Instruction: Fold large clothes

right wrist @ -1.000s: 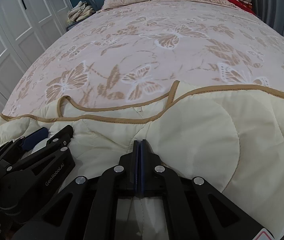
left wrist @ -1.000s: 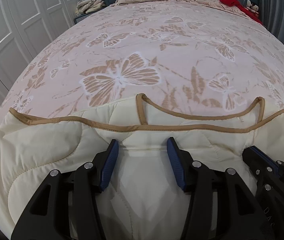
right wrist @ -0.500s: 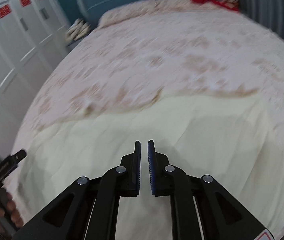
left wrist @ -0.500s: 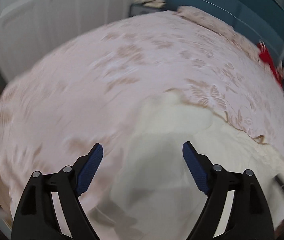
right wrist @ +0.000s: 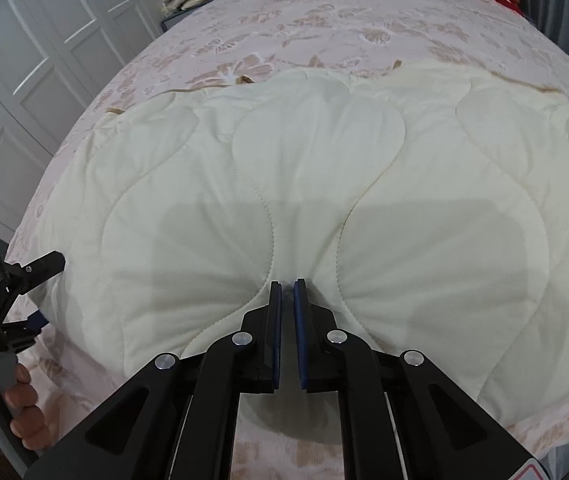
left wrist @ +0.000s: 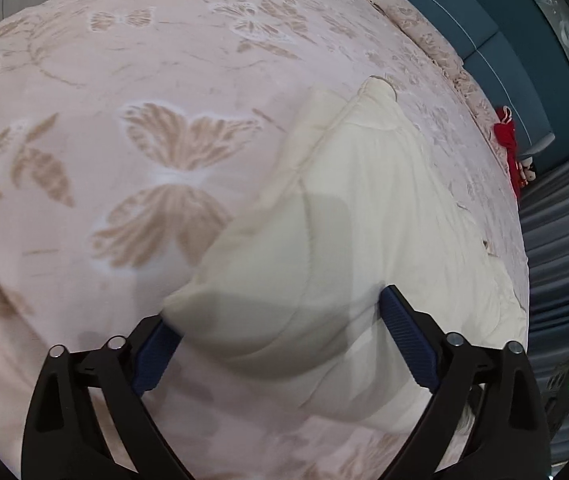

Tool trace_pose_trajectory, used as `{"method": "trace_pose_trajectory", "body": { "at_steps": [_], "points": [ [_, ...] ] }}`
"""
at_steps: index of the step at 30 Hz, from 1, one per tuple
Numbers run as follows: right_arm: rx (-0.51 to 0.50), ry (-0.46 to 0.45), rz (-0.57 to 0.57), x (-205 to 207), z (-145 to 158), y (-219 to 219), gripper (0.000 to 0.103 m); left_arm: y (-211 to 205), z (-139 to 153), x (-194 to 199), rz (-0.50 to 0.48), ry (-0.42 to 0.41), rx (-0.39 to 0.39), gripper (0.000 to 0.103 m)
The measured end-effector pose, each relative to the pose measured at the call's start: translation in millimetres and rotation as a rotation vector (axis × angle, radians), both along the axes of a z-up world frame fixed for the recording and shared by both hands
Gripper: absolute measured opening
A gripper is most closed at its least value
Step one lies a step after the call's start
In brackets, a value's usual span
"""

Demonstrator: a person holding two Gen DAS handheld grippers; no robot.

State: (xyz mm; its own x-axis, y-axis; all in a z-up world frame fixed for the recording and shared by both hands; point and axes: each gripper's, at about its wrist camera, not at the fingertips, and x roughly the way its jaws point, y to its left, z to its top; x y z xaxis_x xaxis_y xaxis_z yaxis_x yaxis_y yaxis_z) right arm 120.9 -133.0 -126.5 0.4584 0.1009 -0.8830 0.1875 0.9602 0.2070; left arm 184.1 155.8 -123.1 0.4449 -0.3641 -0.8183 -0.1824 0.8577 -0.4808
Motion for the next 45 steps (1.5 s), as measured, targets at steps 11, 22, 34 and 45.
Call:
{"method": "trace_pose_trajectory", "body": {
  "at_steps": [11,22,34,45],
  "points": [
    [0.042,0.016,-0.061,15,-1,-23,0.005,-19,54,-11,-0.074,-0.076,0.038,0.032],
    [0.028,-0.054,-0.043,-27,42,-53,0.003,-137,172,-55,-0.396,-0.326,0.141,0.024],
    [0.223,-0.007,-0.070,-50,4,-102,0.001,-257,173,-100,-0.630,-0.358,0.248,0.021],
    [0.073,0.043,-0.234,-154,38,-192,0.011,-352,129,-122,-0.791,-0.275,0.310,0.019]
  ]
}}
